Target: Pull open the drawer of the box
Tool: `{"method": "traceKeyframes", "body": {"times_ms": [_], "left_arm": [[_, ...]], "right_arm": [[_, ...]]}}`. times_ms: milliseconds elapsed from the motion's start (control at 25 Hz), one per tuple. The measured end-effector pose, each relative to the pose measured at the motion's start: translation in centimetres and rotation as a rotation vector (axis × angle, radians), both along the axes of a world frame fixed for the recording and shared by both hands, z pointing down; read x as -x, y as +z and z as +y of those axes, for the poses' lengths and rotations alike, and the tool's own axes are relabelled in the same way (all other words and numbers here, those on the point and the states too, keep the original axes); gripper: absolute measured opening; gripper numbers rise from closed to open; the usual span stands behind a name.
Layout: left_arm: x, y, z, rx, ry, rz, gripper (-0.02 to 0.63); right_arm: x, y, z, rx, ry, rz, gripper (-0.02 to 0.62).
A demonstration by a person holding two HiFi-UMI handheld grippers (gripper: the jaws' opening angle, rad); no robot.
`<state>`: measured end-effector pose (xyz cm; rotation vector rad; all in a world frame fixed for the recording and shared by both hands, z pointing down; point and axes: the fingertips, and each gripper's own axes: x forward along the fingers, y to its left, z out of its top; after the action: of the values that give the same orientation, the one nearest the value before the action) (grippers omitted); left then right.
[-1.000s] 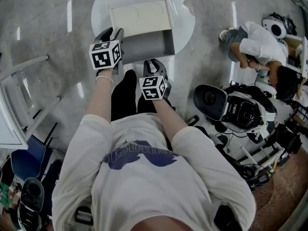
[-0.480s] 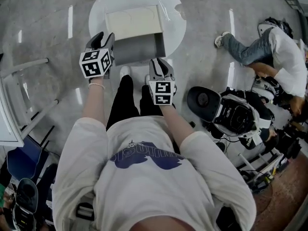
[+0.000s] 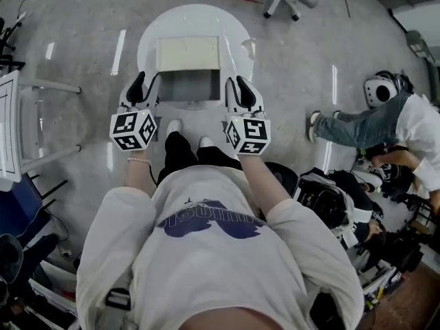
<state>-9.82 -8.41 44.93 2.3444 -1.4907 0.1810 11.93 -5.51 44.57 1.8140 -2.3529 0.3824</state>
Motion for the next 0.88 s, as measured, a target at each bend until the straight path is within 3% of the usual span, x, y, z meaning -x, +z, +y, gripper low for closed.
{"method": "traceKeyframes", "body": {"times_ms": [160, 240, 440, 640, 880], "left_arm": [[-0.2, -7.5, 3.1, -0.191, -0.086, 0.046, 0.167], [-0.3, -11.3, 4.2, -0.292, -0.116, 0.046, 0.104], [-1.1, -18.5, 6.7, -0.482, -0.101, -0.070, 0.023], [-0.5, -23.2, 6.8, -0.569, -0.084, -0.105, 0.008], [0.0, -24.1, 6.2, -0.588, -0.059, -0.077, 0.008]], "right_arm": [[-0.7, -7.4, -0.3, -0.156, -0.039, -0.055, 0.078], [-0.9, -11.3, -0.5, -0.247, -0.050, -0.063, 0.070], [-0.6, -18.2, 0.1, -0.412, -0.060, 0.006, 0.057], [0.0, -21.4, 0.8, -0.445, -0.023, 0.057, 0.023], [1.3, -23.1, 1.8, -0.499, -0.009, 0.123, -0.003]]}}
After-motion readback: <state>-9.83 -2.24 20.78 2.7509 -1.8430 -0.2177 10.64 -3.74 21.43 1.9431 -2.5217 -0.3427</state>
